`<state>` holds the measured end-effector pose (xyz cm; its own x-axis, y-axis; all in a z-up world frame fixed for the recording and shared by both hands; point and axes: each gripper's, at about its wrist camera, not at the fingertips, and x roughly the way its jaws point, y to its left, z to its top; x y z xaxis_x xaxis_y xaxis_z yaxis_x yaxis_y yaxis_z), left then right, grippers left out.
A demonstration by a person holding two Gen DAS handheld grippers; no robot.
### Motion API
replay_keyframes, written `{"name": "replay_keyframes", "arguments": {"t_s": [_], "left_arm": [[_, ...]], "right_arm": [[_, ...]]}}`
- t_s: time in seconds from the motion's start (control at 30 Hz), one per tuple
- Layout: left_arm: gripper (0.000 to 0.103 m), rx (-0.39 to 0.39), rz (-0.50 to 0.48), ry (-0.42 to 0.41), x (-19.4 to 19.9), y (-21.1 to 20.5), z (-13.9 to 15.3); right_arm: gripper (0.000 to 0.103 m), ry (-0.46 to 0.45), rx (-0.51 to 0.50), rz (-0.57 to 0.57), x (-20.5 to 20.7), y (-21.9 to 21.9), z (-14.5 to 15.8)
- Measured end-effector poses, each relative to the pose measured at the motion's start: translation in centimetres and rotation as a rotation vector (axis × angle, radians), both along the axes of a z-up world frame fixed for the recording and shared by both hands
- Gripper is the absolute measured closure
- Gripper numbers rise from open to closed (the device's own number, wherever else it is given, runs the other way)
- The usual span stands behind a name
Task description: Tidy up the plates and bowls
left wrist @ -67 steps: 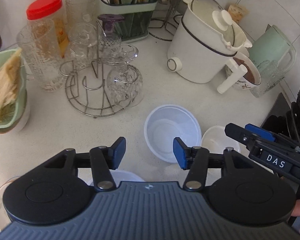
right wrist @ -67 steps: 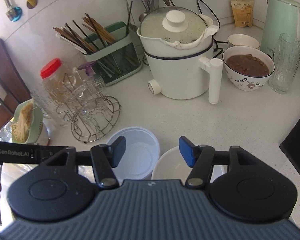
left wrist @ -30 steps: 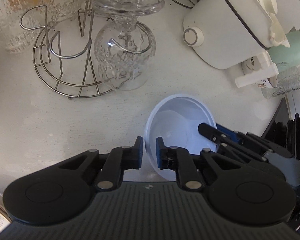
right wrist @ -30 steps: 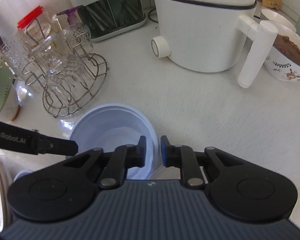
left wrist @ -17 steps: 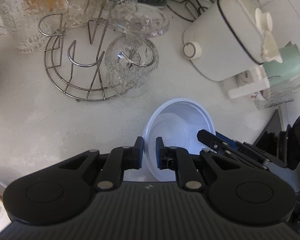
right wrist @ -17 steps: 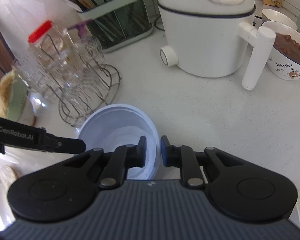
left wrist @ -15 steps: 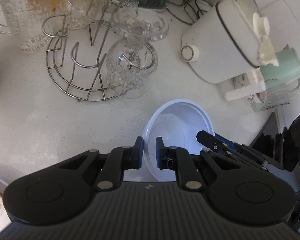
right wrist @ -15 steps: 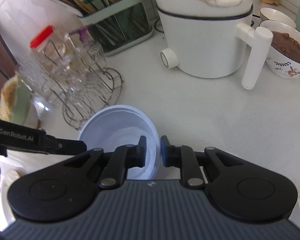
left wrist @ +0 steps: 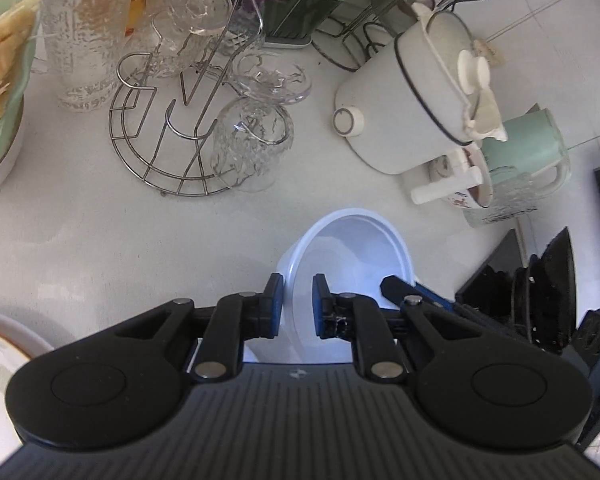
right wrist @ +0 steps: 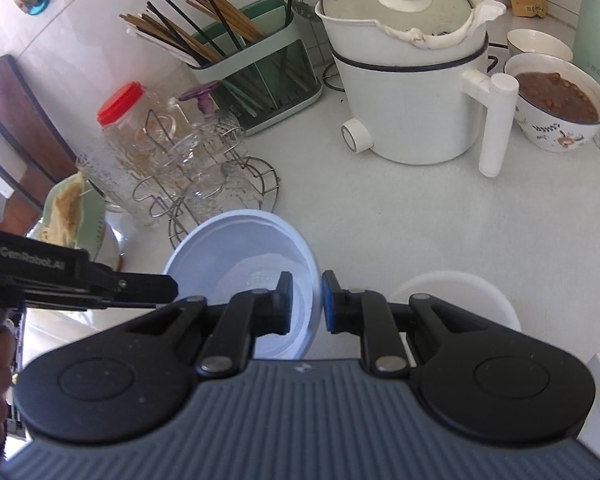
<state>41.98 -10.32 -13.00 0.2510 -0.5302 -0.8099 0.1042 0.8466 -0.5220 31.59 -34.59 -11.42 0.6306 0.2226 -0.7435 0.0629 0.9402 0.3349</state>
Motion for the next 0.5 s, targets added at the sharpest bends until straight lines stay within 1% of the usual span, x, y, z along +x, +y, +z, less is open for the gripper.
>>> {"name": "replay_keyframes", "arguments": {"t_s": [0.27,0.5], "left_arm": [[0.087,-0.007,-0.008,-0.028,-2.4,1.0,0.9],[0.087,-0.018,0.017,-0.035,-4.4,2.5,1.0]], "right_arm": [[0.085,0.005,0.034,-0.003,-2.1,0.4,0.3],[0.085,-0.003,0.038,0.010,-3.6,1.4,0.7]]}}
